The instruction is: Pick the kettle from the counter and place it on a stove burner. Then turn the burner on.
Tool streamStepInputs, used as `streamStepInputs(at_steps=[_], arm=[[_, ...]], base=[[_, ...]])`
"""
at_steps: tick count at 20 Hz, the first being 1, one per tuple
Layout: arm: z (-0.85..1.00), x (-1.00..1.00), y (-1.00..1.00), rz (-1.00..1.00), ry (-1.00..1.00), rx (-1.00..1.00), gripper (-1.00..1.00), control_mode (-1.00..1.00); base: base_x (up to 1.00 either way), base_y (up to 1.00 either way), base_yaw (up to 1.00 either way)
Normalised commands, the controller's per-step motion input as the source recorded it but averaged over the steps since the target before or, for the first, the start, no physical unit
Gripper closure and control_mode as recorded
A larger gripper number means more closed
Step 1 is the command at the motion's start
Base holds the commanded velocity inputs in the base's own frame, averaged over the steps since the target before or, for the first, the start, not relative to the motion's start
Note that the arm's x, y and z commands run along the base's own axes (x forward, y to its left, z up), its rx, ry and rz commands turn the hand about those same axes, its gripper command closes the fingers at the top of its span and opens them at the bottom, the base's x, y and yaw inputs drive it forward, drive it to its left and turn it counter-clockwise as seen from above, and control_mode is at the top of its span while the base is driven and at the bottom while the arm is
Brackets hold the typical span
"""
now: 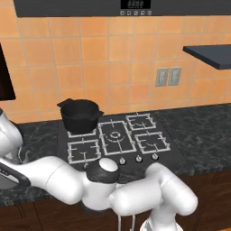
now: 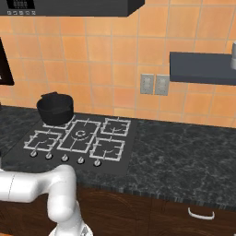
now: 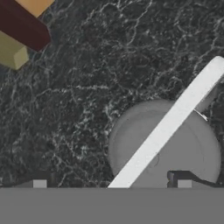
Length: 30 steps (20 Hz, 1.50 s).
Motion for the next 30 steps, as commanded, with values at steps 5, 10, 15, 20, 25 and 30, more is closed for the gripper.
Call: streamStepInputs(at_steps=[5,10,15,20,25,30], arm=[[-0.22,0.32,0.34,-0.06,0.00,0.00,-1.00,-1.00],[-0.20,0.22,0.14,-0.08,0.00,0.00,1.00,-1.00],[-0.51,-0.34,-0.43,-0.30,-0.19,0.00,1.00,-1.00],[-0.19,-0.21,-0.67,-0.41,-0.35,0.00,1.00,-1.00],[0.31,0.00,-0.67,-0.44,-0.25,0.01,1.00,-1.00],[0.45,-0.09,-0.77,-0.51,-0.03,0.10,1.00,-1.00]], base=[[0.00,0.00,0.00],[0.00,0.00,0.00],[0.00,0.00,0.00],[0.00,0.00,0.00],[0.00,0.00,0.00],[0.00,0.00,0.00]])
